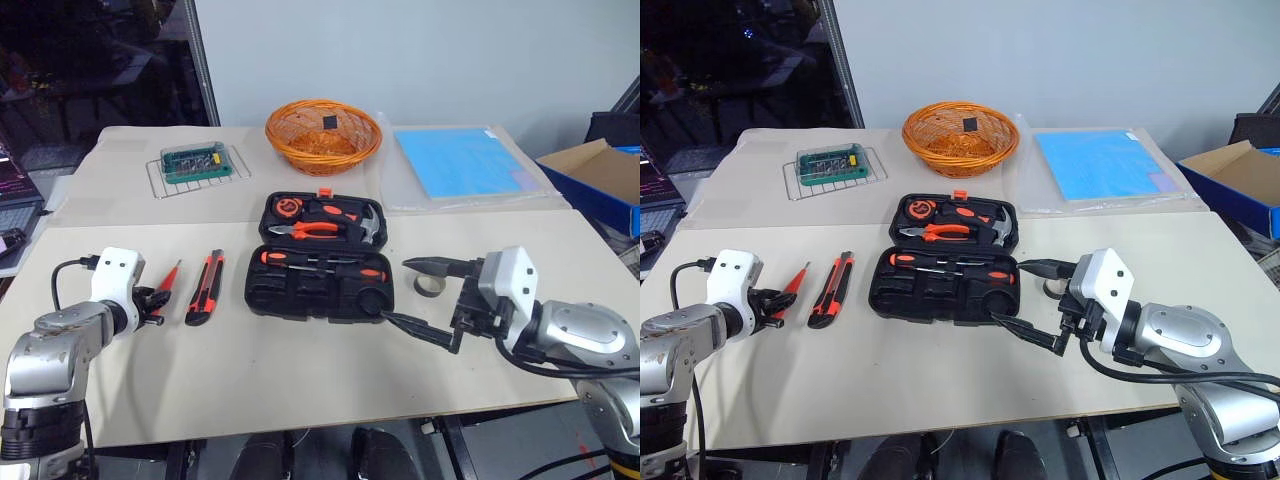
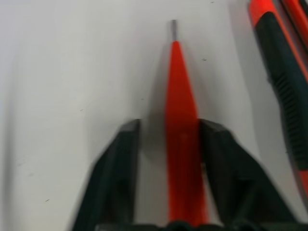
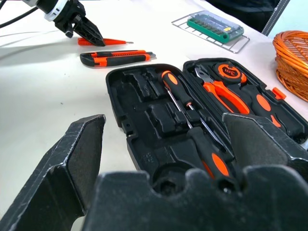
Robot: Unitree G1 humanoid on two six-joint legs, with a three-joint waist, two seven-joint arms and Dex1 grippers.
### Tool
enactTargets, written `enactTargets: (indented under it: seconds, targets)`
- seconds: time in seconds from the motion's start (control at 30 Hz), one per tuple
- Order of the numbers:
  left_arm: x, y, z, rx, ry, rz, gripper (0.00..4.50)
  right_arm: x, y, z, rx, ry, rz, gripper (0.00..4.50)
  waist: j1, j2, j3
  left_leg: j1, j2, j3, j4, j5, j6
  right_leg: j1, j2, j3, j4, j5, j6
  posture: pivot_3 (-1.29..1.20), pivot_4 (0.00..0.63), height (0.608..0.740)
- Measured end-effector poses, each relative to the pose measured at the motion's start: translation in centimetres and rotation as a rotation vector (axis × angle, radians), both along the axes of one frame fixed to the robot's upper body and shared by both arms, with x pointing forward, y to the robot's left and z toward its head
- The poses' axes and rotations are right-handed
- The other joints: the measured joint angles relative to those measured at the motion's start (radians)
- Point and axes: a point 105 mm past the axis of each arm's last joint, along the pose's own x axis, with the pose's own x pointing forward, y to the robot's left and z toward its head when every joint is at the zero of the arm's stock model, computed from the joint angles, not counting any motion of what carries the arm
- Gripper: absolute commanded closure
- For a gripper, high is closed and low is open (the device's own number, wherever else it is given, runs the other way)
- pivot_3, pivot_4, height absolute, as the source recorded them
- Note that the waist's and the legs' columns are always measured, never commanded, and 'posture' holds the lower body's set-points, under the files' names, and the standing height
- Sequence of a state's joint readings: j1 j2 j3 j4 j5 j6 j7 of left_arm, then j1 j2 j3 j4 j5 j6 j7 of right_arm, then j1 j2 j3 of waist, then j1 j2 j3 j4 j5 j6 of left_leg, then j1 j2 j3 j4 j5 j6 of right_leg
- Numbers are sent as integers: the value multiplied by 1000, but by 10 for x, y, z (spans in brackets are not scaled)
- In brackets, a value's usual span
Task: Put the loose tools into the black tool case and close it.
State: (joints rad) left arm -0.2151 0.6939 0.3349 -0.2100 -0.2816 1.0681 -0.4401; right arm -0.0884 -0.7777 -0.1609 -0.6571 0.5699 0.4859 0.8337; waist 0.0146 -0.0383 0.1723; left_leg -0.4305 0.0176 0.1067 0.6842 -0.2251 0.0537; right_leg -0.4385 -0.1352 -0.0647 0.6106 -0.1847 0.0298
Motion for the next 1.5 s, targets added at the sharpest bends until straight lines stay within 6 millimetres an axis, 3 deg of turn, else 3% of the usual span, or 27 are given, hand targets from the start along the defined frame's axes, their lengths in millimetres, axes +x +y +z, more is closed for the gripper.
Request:
enactTargets:
  seconds: [0.13,0.23,0.3,0.4,0.5,0.63,0.67,0.93,1.5]
  targets:
    - [3,-14,8,-127,-83,-59,4040,0,0,-1,-1,3,6,0,1,0,0,-1,0,0,0,0,0,0,0,0,0,2,-3,0,150,740]
    - [12,-37,37,-207,-205,-210,4040,0,-1,-1,0,5,6,0,10,-1,0,-2,-1,0,0,0,0,-1,-1,-1,-1,3,-5,0,150,740]
    - [17,-58,68,-235,-307,-374,4040,-1,-2,-2,1,8,1,0,15,-1,0,-2,-1,1,0,0,0,1,-1,-1,-2,3,-5,0,150,740]
    - [15,-98,86,-160,-293,-690,4040,-3,-8,-6,0,20,-26,0,18,0,0,-2,-2,3,0,0,1,0,-1,0,-1,3,-5,0,150,740]
    - [25,-140,79,-28,-245,-993,4040,-7,-16,-3,-8,6,-73,0,30,0,0,-2,-2,4,0,0,1,1,0,0,-2,3,-4,0,150,740]
    - [43,-174,67,99,-214,-1217,4040,-14,-20,3,-10,-14,-114,0,33,0,0,-3,-1,4,0,1,3,1,2,0,-3,1,-1,0,150,740]
    - [49,-185,64,142,-206,-1276,4040,-16,-21,4,-16,-14,-126,0,33,0,0,-4,-1,4,1,5,11,1,2,0,-3,1,-1,0,150,740]
    - [67,-185,27,347,-58,-1440,4040,-26,-25,7,-50,-31,-185,0,15,0,0,-8,0,2,3,4,14,-3,4,0,-2,5,1,0,150,740]
    - [72,-177,27,489,8,-1490,4040,-28,-25,5,-56,-20,-195,0,8,0,0,-11,1,1,12,2,18,-1,4,0,-1,3,10,0,150,740]
